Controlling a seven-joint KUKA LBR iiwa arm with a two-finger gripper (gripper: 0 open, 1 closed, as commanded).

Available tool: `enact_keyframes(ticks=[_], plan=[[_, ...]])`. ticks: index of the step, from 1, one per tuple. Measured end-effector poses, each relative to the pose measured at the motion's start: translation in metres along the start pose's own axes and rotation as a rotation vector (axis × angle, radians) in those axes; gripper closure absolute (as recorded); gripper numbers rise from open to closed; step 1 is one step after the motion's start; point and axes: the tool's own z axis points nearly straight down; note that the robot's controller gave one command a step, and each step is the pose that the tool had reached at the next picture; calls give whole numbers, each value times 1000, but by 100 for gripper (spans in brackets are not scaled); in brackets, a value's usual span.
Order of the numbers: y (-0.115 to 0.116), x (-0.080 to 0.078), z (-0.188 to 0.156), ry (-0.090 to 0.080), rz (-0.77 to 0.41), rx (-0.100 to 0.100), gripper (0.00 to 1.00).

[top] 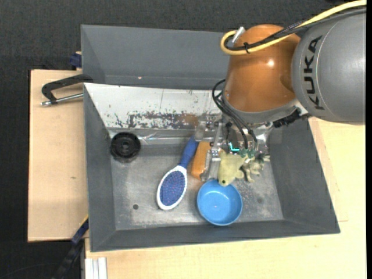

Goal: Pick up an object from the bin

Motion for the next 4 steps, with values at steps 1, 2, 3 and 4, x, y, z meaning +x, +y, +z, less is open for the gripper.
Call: enact_keyframes(ticks=[1, 2, 3, 4], plan=[[21, 1, 147, -12, -98, 1, 0], [21, -2, 140, -24, -97, -2, 100], [21, 1, 11, -22, -106, -1, 100], [20, 3, 16, -12, -106, 0, 0]])
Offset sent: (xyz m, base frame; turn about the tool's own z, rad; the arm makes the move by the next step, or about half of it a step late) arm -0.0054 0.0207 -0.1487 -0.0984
